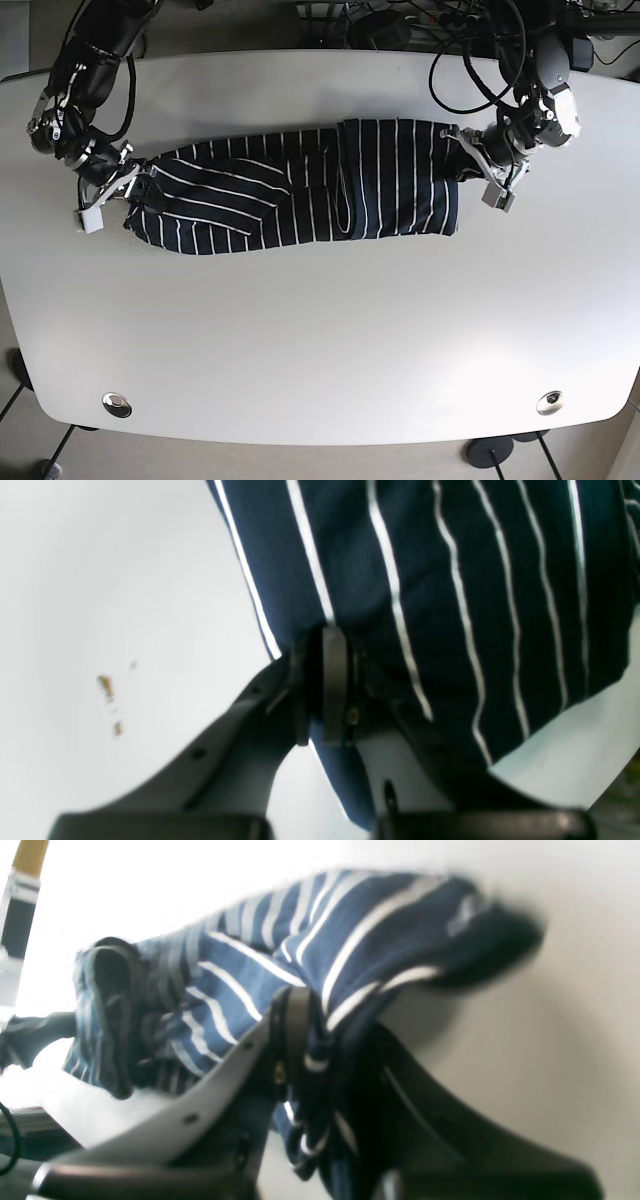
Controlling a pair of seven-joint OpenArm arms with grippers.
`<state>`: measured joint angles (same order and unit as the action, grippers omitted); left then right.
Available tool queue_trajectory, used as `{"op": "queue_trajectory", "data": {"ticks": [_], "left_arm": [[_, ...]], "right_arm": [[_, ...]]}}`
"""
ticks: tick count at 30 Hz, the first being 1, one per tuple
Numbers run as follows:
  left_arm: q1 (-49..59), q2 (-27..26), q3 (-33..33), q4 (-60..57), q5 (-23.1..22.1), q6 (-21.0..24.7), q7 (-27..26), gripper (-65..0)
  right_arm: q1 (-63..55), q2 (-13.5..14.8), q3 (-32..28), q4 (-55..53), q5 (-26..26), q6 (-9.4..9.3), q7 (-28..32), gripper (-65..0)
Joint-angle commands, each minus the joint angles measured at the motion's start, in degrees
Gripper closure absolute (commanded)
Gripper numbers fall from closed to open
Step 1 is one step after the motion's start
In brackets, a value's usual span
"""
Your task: Fold the T-shirt properly
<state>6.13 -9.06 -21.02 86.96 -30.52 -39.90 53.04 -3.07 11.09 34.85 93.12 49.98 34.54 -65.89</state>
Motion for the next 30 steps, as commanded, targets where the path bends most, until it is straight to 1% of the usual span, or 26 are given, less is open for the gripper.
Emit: {"op": "queue_trajectory", "data": {"ticks": [1, 4, 5, 7, 9, 12, 16, 17, 18, 20, 23, 27, 28, 29, 30], "left_arm": [[-1.0, -0.3, 0.2, -0.8, 0.0, -0.1, 0.1, -2.2], [-1.8, 2.0, 0.3, -1.2, 0.0, -0.1, 0.1, -2.2], [-2.3, 2.4, 0.3, -1.2, 0.0, -0.1, 0.1, -2.2], [-3.0, 2.5, 0.3, -1.3, 0.0, -0.1, 0.1, -2.2], [-3.6, 3.7, 0.3, -1.3, 0.0, -0.1, 0.2, -2.2], [-3.7, 4.4, 0.3, -1.3, 0.0, 2.1, 0.2, -2.2], [-3.7, 4.5, 0.3, -1.1, -0.2, 2.1, 0.2, -2.2], [-3.7, 4.5, 0.3, -1.1, -0.2, 2.1, 0.2, -2.2], [-3.7, 4.5, 0.3, -1.1, -0.1, 2.1, 0.2, -2.2], [-3.7, 4.5, 0.3, -1.1, -0.1, 2.1, 0.2, -2.2], [-3.7, 4.5, 0.3, -1.2, -0.1, 2.1, 0.2, -2.2], [-3.6, 4.5, 0.3, -1.2, -0.3, 2.1, 0.2, -2.2], [-3.6, 4.5, 0.3, -1.2, -0.3, 2.1, 0.2, -2.2], [-3.6, 4.5, 0.3, -1.2, -0.4, 2.1, 0.2, -2.2], [-3.6, 4.5, 0.3, -1.1, -0.4, 2.1, 0.2, -2.2]], "right_arm": [[0.6, 0.6, -1.9, 5.7, 1.5, 0.4, -0.6, -1.9], [-0.8, 0.1, -6.4, 14.8, 1.6, 0.4, -1.1, -1.9], [-0.9, -0.2, -8.8, 17.3, 1.7, 0.4, -1.3, -1.9], [-1.0, -1.8, -13.1, 21.1, 1.7, 0.4, -1.3, -1.9], [-1.0, -4.3, -17.9, 22.0, 1.7, 0.75, -1.4, -1.9], [-1.0, -7.0, -23.6, 22.0, 1.5, 0.84, -1.4, -1.9], [-0.7, -10.2, -29.9, 21.6, 1.1, 0.84, -1.3, -1.9], [-0.6, -11.0, -31.5, 21.6, -0.2, 0.84, -1.1, -1.9], [-0.6, -11.8, -33.3, 21.6, -2.5, 0.84, -1.1, -1.9], [0.5, -14.7, -38.4, 21.6, -10.0, 0.93, -0.3, -1.9], [1.4, -16.1, -44.7, 19.2, -16.5, 0.75, 4.4, -1.9], [4.8, -16.0, -49.1, 12.9, -20.8, 0.49, 7.8, -2.4], [5.5, -16.0, -49.2, 11.6, -20.9, 0.4, 8.1, -2.7], [6.1, -16.0, -49.2, 9.3, -20.9, 0.31, 8.3, -3.6], [6.3, -16.0, -49.2, 8.1, -21.0, 0.31, 8.3, -7.0]]}}
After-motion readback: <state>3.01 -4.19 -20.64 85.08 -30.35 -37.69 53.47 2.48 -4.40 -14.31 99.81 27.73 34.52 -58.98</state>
